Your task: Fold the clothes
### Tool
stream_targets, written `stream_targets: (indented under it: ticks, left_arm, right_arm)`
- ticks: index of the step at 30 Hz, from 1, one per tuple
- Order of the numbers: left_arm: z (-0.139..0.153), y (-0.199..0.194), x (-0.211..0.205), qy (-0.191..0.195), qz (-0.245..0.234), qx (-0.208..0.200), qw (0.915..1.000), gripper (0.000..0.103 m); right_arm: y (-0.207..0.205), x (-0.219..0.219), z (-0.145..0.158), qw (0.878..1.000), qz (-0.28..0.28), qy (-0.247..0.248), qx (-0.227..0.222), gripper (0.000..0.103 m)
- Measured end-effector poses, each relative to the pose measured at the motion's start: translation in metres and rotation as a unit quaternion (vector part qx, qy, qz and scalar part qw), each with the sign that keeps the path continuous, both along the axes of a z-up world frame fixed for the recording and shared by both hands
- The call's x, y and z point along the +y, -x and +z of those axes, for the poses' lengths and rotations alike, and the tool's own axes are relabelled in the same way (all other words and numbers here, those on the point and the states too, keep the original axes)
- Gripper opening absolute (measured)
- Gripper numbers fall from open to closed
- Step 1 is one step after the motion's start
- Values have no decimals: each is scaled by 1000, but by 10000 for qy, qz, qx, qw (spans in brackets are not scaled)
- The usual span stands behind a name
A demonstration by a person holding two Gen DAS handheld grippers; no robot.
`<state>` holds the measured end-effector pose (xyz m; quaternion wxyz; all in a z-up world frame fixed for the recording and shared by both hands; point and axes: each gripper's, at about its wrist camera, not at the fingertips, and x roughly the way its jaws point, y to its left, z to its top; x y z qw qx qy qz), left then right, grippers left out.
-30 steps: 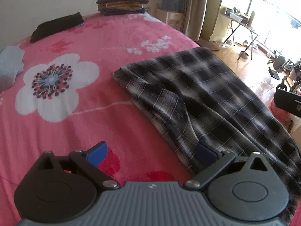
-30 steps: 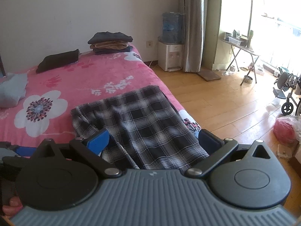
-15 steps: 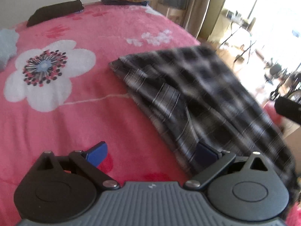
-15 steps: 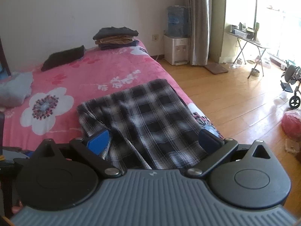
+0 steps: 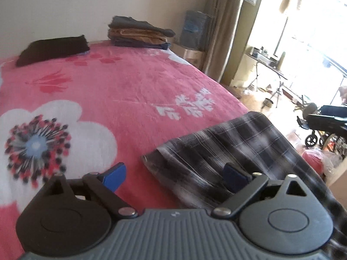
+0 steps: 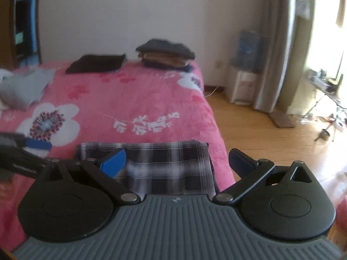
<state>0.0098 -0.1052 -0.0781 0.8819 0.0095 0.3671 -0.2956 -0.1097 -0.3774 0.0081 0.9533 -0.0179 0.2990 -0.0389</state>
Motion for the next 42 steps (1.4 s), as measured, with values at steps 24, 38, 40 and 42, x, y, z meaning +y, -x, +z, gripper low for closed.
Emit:
stream_targets:
  ticks: [24,38,40,42]
  left_arm:
    - [-30,-44,-33,-291,-941,-193,9950,29]
    - [19,-10,-28,282,-788,-683,9941,8]
    - [34,6,-29,342,-928,-833,9916,8]
    - [48,22,-28,460,-1070,-934,9888,8]
  right_arm:
    - [-151,-99,-74,9738,886,-1486,1473,57]
    - [-120,-98,-52,9785,1009,-1524,958,15]
    - [-107,-100,-40,9797,971,-1553,815,14]
    - [-94,-101,-29,9807,932,-1580,672,14]
